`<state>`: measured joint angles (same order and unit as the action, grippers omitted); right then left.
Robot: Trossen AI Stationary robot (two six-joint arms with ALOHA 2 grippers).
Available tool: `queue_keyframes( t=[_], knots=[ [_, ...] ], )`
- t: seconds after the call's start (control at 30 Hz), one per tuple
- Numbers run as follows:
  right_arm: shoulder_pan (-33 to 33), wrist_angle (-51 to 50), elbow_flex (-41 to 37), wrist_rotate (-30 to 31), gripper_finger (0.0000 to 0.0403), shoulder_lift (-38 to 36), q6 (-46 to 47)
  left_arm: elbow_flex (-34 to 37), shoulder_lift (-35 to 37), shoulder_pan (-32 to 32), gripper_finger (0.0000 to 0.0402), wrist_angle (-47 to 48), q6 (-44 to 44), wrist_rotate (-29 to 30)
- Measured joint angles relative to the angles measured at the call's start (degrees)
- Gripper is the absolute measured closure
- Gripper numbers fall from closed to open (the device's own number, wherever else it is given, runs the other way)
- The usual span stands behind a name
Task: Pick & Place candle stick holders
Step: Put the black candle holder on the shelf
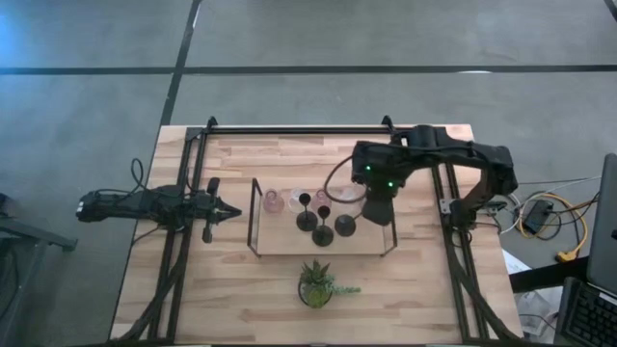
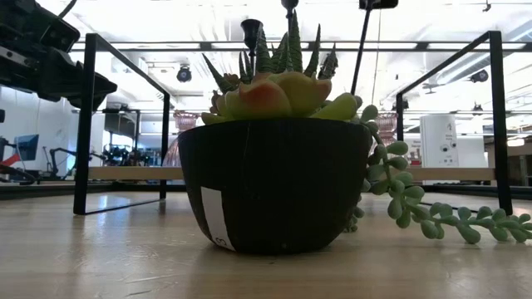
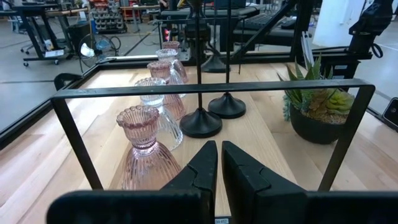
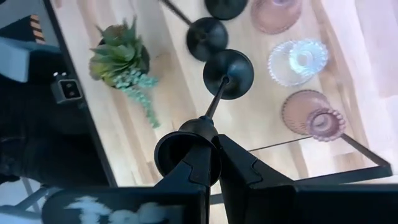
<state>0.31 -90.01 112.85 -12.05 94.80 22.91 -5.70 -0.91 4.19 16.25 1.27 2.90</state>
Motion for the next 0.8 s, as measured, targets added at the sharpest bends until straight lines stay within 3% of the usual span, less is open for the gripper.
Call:
queue_keyframes(
  t=[0.3,0.8],
  knots=[
    [-3.48,-0.03,-3.48,0.47,0.0392,0.69,-0.15,0.0,0.0,0.0,0.0374,0.0,-0.01,-0.01],
    [-3.76,2.63,-4.56,0.01,0.0392,2.58,-2.12,0.0,0.0,0.0,0.0374,0.01,0.0,-0.04]
  ],
)
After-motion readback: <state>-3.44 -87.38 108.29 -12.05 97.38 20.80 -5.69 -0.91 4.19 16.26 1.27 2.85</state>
